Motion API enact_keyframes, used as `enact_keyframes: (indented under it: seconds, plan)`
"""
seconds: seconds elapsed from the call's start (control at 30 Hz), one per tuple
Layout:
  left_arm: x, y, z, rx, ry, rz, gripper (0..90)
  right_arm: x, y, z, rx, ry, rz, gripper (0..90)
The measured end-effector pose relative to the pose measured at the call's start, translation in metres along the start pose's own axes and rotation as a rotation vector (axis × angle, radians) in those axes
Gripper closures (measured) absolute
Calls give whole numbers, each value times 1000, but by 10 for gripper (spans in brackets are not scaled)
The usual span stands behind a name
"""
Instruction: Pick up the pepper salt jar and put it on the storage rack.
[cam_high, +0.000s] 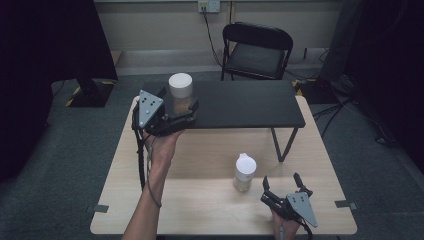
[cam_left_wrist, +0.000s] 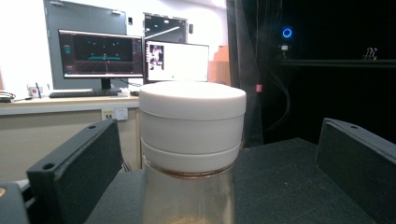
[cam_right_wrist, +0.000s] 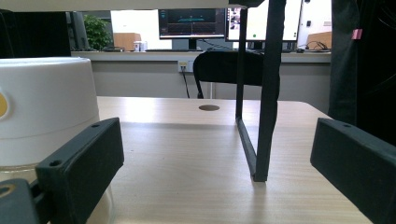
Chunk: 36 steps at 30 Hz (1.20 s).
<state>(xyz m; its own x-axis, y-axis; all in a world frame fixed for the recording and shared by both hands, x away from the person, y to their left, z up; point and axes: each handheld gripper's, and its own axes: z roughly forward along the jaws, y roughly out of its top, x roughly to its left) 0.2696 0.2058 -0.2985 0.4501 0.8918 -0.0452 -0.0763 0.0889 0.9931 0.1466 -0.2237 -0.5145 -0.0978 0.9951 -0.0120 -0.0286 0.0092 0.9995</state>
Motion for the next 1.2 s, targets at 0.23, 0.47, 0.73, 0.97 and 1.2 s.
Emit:
enact_keyframes:
  seconds: [0.23,0.47,0.73,0.97,1.2]
  plan:
    - [-2,-1,-11,0,-1,0,1,0,0,0,0,0,0,15]
    - [-4,-6,-18,7,0,2,3,0,0,0,0,0,0,15]
    - [-4,-14,-26,12,8,-10,3,0,0,0,0,0,0,15]
    - [-6,-25,-35,6,4,2,2,0,0,0,0,0,0,15]
    - [-7,-36,-44,3,11,-2,2,0,0,0,0,0,0,15]
